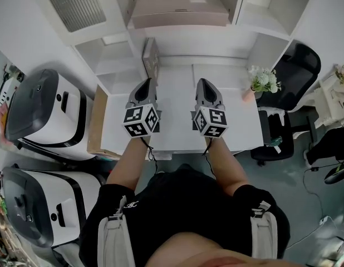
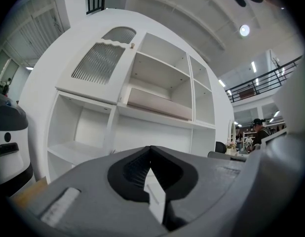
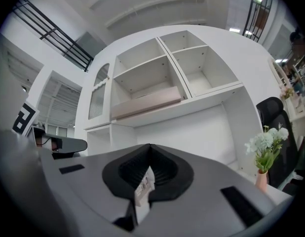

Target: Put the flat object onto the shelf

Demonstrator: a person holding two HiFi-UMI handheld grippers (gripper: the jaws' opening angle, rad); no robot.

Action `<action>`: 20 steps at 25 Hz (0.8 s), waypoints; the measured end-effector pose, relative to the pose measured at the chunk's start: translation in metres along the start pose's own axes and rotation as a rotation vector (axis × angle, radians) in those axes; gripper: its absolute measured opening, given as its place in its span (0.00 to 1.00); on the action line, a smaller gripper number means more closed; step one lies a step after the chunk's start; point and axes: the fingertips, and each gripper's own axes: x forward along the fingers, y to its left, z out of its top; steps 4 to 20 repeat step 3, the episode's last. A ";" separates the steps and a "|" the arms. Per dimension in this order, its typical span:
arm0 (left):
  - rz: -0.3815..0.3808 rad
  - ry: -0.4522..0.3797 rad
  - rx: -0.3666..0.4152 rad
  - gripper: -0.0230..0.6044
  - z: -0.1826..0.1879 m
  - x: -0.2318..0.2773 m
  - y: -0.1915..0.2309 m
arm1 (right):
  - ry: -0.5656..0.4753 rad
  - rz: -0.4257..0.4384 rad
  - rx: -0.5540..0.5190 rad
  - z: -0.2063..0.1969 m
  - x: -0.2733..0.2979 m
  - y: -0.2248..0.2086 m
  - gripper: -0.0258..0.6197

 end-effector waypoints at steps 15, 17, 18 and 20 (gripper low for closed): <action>0.000 0.002 -0.011 0.06 0.001 0.000 0.003 | -0.006 0.000 0.001 0.001 0.000 0.003 0.04; 0.000 0.002 -0.011 0.06 0.001 0.000 0.003 | -0.006 0.000 0.001 0.001 0.000 0.003 0.04; 0.000 0.002 -0.011 0.06 0.001 0.000 0.003 | -0.006 0.000 0.001 0.001 0.000 0.003 0.04; 0.000 0.002 -0.011 0.06 0.001 0.000 0.003 | -0.006 0.000 0.001 0.001 0.000 0.003 0.04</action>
